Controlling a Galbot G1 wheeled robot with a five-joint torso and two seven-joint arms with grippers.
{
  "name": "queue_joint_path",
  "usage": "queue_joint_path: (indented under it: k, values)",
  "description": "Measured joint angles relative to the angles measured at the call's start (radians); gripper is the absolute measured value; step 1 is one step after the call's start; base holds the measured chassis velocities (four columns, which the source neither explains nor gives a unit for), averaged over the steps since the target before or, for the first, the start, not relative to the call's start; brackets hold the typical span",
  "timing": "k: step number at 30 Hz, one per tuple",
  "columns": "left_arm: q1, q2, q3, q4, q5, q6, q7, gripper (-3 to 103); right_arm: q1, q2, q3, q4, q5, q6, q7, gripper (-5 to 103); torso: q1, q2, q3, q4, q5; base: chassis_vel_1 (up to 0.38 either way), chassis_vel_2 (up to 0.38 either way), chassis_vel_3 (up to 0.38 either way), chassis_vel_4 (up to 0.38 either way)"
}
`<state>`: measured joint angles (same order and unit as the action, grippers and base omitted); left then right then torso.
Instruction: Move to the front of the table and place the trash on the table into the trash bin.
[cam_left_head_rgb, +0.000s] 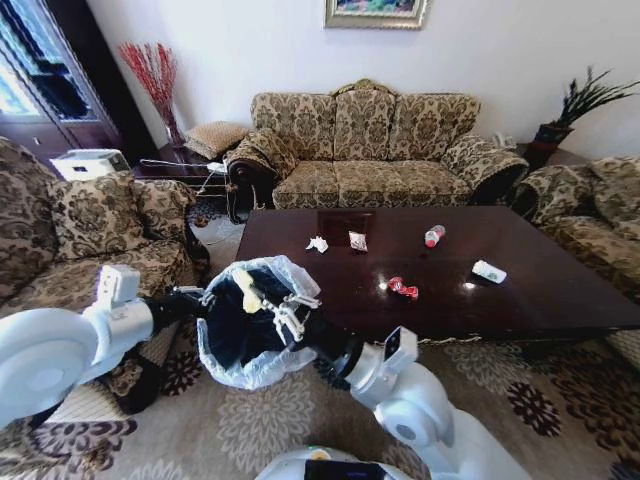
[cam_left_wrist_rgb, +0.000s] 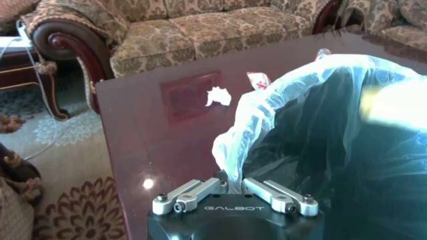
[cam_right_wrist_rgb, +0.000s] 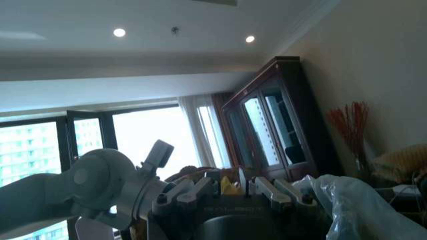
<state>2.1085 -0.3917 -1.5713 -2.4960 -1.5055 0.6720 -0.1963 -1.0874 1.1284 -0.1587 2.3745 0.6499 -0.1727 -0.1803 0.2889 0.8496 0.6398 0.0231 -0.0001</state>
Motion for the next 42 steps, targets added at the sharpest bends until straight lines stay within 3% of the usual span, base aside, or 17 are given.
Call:
queue_joint_path:
  k: [10,13,14,18,20,21,24,27,42]
  values:
    - [0.011,-0.035,0.002,-0.002,0.019,0.0,-0.005,0,-0.016,0.002,0.013,0.011,-0.019,0.023,-0.022,47,0.0,0.0,0.0,0.0001,-0.0001,0.0,0.0,0.0,0.0]
    - [0.013,-0.038,-0.005,0.041,0.035,0.005,-0.019,0,-0.021,0.002,0.078,0.033,-0.034,0.045,-0.007,63,0.0,0.0,0.0,0.0001,0.0,0.0,0.0,0.0,0.0]
    - [0.013,-0.038,-0.005,0.041,0.035,0.005,-0.019,0,-0.021,0.002,0.078,0.033,-0.034,0.045,-0.007,63,0.0,0.0,0.0,0.0001,0.0,0.0,0.0,0.0,0.0]
    - [-0.01,-0.05,0.002,0.145,0.043,-0.007,-0.065,0,-0.066,-0.018,0.216,0.047,-0.076,0.071,0.112,80,0.0,0.0,0.0,-0.0002,-0.0002,0.0,0.0,0.0,0.0]
    - [-0.014,-0.055,0.002,0.163,0.043,-0.011,-0.069,0,-0.072,-0.02,0.229,0.038,-0.083,0.072,0.147,85,0.0,0.0,0.0,-0.0003,-0.0003,0.0,0.0,0.0,0.0]
    - [-0.02,-0.069,-0.002,0.186,0.042,-0.017,-0.073,0,-0.073,-0.019,0.243,-0.003,-0.087,0.076,0.217,90,0.0,0.0,0.0,0.0003,-0.0002,0.0,0.0,0.0,0.0]
    - [-0.032,-0.071,-0.009,0.195,0.04,-0.02,-0.076,0,-0.071,-0.013,0.257,-0.054,-0.086,0.068,0.261,99,0.0,0.0,0.0,0.0007,0.0,0.0,0.0,0.0,0.0]
    - [-0.045,-0.059,-0.021,0.19,0.033,-0.024,-0.076,0,-0.055,-0.001,0.264,-0.13,-0.085,0.052,0.282,100,0.0,0.0,0.0,-0.0002,-0.0001,0.0,0.0,0.0,0.0]
    - [-0.044,-0.07,-0.039,0.16,0.048,-0.041,-0.051,0,-0.011,0.042,0.249,-0.3,-0.109,0.08,0.282,100,0.0,0.0,0.0,0.0003,-0.0003,-0.032,0.034,0.033,-0.029]
